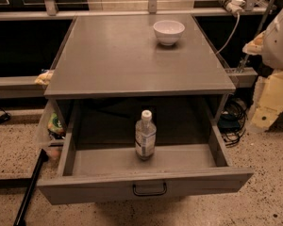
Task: Pick blue plastic bottle from top drawer and place on counter
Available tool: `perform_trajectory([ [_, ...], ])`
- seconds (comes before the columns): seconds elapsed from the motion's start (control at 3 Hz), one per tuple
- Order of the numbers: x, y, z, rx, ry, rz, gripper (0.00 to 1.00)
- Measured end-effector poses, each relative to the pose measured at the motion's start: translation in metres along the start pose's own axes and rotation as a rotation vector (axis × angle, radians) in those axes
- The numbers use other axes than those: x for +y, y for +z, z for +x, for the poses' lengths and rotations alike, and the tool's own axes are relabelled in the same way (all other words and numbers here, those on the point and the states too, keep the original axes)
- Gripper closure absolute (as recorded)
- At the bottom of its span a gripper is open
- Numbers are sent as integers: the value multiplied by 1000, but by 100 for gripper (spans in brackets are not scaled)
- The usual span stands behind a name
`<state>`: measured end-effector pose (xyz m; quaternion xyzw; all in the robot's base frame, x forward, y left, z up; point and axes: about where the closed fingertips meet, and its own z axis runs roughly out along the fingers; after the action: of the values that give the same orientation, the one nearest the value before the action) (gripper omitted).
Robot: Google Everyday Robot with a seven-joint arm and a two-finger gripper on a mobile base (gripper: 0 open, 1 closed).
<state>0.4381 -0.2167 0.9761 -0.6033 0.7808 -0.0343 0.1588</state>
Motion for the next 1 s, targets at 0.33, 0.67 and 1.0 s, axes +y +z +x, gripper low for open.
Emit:
perform_trajectory([
  [0.33, 0, 0, 0, 0, 0, 0, 0],
  [0.67, 0, 2, -2, -18, 6, 10, 19],
  [1.0, 2, 18, -3, -64, 28, 15, 42],
])
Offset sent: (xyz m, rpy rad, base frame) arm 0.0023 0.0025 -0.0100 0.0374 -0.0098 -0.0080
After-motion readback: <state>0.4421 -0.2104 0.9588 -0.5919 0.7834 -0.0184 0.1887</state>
